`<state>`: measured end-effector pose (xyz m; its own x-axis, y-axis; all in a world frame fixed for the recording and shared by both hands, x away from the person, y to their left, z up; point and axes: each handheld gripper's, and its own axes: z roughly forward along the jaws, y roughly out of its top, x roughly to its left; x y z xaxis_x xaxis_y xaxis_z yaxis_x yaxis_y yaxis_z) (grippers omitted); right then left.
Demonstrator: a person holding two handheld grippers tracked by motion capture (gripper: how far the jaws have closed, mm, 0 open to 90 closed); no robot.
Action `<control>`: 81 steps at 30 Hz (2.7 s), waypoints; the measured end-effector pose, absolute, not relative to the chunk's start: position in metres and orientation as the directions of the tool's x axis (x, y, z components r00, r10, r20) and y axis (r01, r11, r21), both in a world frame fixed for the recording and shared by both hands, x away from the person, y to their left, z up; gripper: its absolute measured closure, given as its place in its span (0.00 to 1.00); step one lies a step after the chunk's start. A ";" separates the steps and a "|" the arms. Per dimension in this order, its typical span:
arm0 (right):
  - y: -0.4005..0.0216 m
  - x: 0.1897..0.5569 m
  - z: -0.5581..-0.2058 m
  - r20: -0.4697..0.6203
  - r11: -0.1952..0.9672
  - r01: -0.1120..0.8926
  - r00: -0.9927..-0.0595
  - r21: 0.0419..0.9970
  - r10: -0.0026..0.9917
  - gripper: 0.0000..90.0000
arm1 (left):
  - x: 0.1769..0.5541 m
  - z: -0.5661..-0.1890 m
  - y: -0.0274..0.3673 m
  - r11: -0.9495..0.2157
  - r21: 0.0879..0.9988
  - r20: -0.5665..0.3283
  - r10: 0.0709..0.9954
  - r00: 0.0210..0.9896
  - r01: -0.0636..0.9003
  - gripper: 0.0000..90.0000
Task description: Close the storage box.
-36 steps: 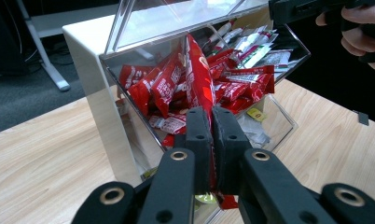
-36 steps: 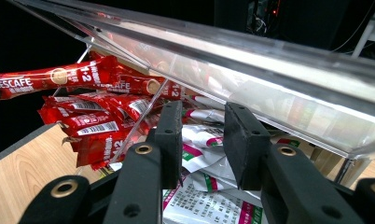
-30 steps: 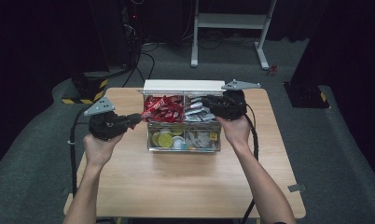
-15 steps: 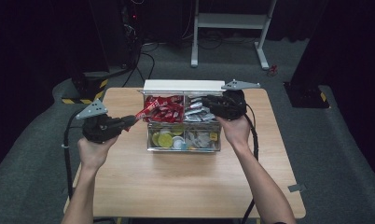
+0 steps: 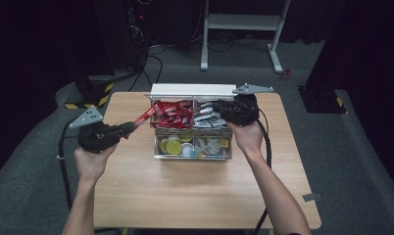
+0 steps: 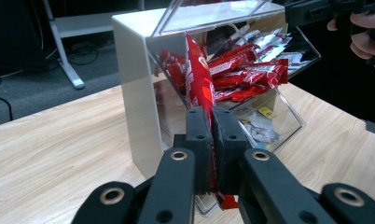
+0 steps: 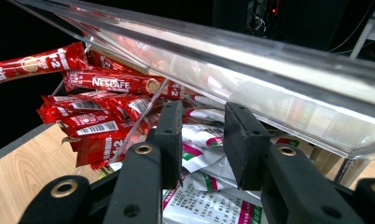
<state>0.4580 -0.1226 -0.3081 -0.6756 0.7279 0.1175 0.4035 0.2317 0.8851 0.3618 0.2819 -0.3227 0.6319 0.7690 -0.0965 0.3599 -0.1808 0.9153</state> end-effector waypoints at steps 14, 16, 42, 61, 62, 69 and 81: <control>-0.122 0.458 -0.308 0.115 0.235 0.405 -0.675 0.884 0.729 0.75 | 0.354 -0.325 0.298 -0.149 0.921 -0.109 0.789 0.604 0.361 0.96; -0.122 0.458 -0.308 0.115 0.235 0.405 -0.675 0.884 0.729 0.75 | 0.353 -0.326 0.301 -0.142 0.921 -0.112 0.794 0.597 0.362 0.96; -0.122 0.458 -0.308 0.115 0.234 0.402 -0.676 0.885 0.728 0.74 | 0.353 -0.348 0.323 -0.087 0.910 -0.141 0.853 0.502 0.405 0.96; -0.122 0.456 -0.307 0.114 0.233 0.402 -0.674 0.885 0.730 0.74 | 0.370 -0.385 0.317 -0.094 0.877 -0.147 0.880 0.451 0.470 0.96; -0.122 0.456 -0.307 0.112 0.234 0.400 -0.674 0.886 0.730 0.74 | 0.371 -0.387 0.317 -0.093 0.876 -0.150 0.880 0.451 0.473 0.96; -0.122 0.455 -0.306 0.110 0.233 0.397 -0.674 0.888 0.730 0.74 | 0.376 -0.401 0.313 -0.077 0.868 -0.166 0.885 0.435 0.490 0.96; -0.122 0.454 -0.305 0.113 0.229 0.396 -0.676 0.889 0.728 0.74 | 0.388 -0.430 0.300 -0.097 0.846 -0.154 0.897 0.415 0.524 0.96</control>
